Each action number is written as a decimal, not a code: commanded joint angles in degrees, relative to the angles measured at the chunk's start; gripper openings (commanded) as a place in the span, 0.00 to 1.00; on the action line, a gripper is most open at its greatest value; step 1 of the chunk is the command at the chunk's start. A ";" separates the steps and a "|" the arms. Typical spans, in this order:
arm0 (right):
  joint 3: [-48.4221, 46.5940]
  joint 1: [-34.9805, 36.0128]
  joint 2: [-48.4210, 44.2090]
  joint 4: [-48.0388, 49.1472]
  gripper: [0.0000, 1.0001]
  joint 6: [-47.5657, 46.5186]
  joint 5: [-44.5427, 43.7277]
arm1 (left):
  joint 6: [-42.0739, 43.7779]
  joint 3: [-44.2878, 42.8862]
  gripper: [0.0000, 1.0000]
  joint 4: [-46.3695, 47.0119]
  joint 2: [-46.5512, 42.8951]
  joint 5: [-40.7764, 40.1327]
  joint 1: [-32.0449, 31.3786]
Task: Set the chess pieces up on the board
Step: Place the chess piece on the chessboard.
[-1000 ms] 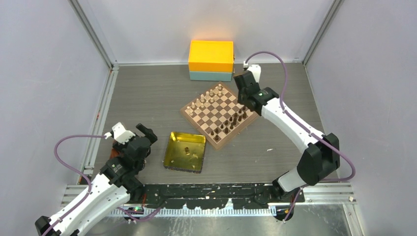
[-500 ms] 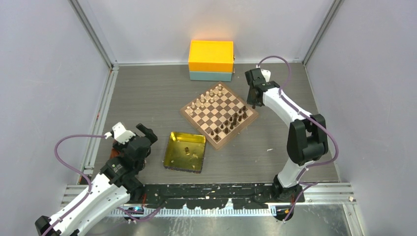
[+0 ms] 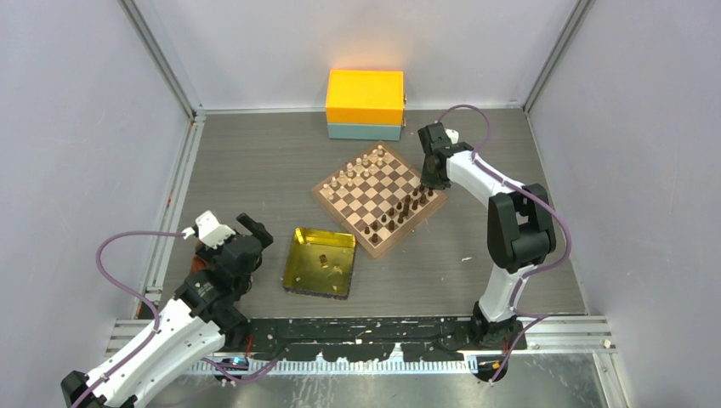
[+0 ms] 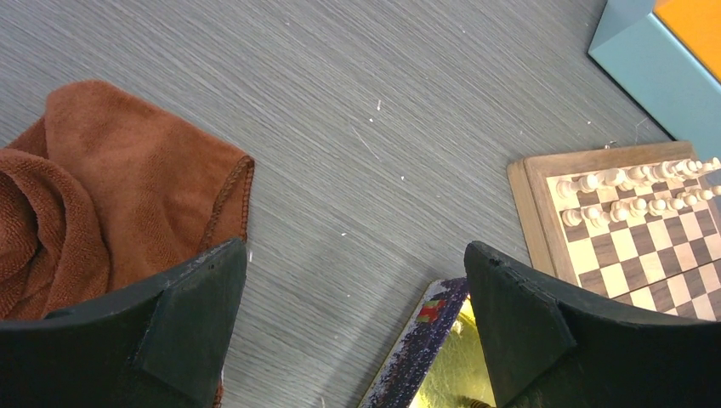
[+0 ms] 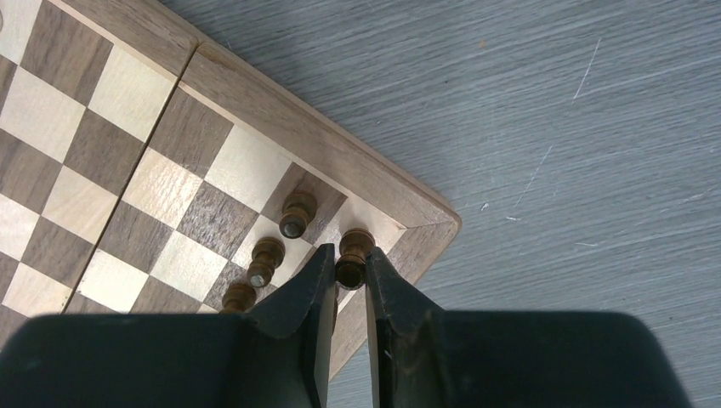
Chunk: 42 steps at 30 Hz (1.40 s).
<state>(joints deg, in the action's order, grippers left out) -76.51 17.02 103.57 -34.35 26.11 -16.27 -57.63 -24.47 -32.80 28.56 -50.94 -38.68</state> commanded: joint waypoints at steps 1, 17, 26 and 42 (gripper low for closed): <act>-1.17 -0.40 0.29 2.39 0.03 0.69 0.70 | 0.58 -0.84 1.00 3.39 0.26 -1.88 -0.21; 0.22 -0.76 0.87 3.36 0.18 0.94 1.59 | 0.34 -0.50 1.00 3.81 1.15 -1.62 -0.20; 0.82 -0.80 -0.07 2.89 0.15 1.02 1.52 | -0.07 -0.33 1.00 3.29 0.84 -1.36 -0.19; 2.88 -0.76 -2.32 3.10 0.15 1.40 1.15 | -0.29 -0.18 1.00 3.28 0.61 -1.09 -0.22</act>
<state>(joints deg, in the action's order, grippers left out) -74.52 16.38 103.74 -31.03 27.11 -14.90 -57.67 -24.47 -31.53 29.45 -50.92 -38.68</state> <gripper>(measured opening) 0.229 0.996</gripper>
